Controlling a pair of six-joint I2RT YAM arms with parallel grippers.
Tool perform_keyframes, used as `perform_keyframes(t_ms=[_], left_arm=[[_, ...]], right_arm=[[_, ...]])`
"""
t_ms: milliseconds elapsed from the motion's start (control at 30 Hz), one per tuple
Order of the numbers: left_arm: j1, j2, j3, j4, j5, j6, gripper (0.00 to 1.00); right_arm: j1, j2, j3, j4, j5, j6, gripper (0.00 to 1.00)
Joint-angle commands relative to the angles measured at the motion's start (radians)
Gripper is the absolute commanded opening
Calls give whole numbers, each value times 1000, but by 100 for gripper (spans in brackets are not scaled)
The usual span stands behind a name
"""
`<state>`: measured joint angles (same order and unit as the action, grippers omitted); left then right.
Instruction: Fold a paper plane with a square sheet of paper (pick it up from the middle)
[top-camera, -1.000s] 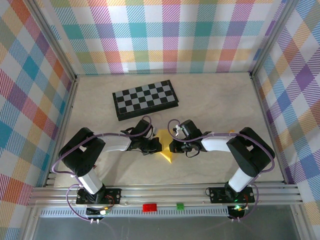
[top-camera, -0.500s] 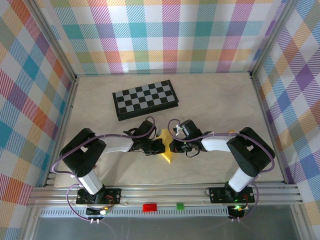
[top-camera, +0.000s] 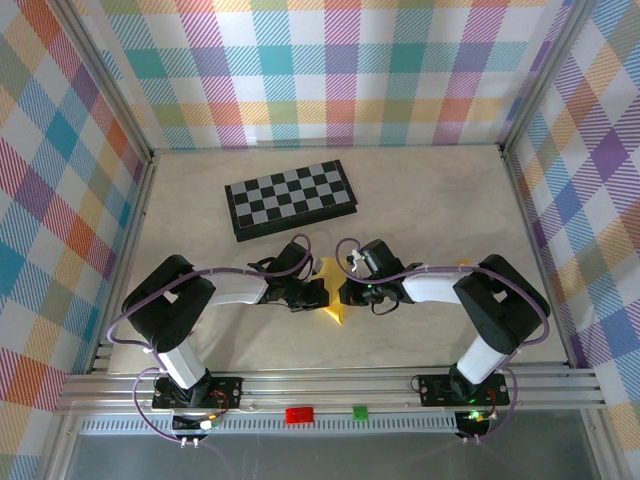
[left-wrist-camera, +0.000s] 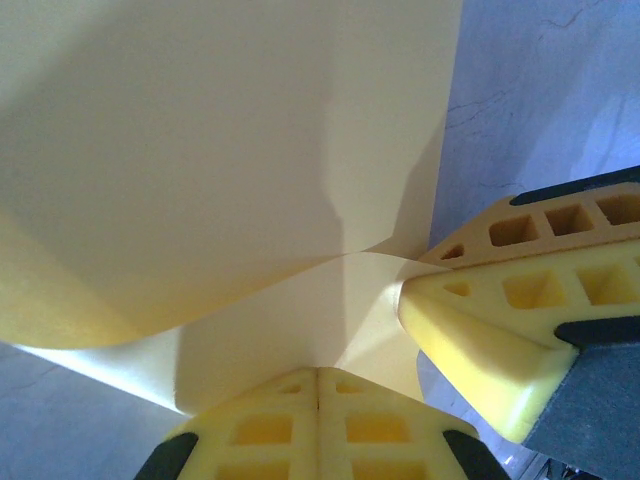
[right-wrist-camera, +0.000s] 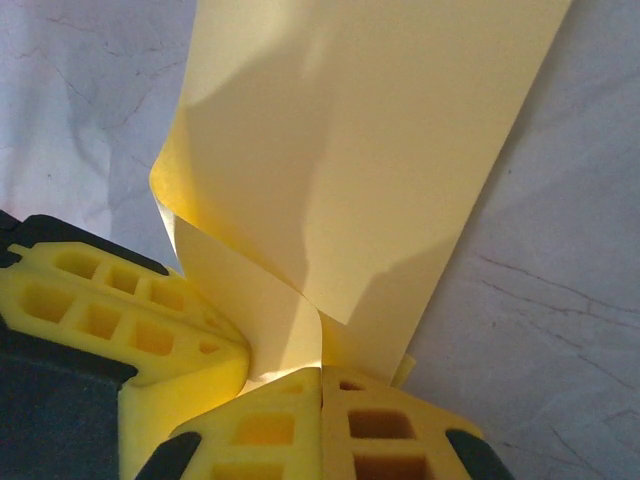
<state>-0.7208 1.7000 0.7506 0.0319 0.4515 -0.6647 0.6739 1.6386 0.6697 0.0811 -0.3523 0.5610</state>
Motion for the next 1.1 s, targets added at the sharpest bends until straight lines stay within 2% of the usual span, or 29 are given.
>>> perform_keyframes(t_ms=[0, 167, 367, 600, 800, 1067], left_arm=[[-5, 17, -23, -48, -40, 14, 4], [-5, -55, -7, -37, -29, 13, 8], [12, -144, 76, -102, -98, 55, 15], [84, 14, 211, -153, -86, 84, 14], [84, 153, 295, -216, -87, 133, 13], [84, 206, 296, -252, -113, 165, 12]], right_arm=[[-2, -34, 22, 8, -1, -5, 4], [-2, -14, 26, 3, -6, -6, 3], [-2, 3, 6, 14, -3, -3, 3], [-2, 4, 6, 10, 4, -3, 3], [-2, -5, 7, 7, 6, -6, 3], [-3, -27, 14, 3, 15, -14, 3]])
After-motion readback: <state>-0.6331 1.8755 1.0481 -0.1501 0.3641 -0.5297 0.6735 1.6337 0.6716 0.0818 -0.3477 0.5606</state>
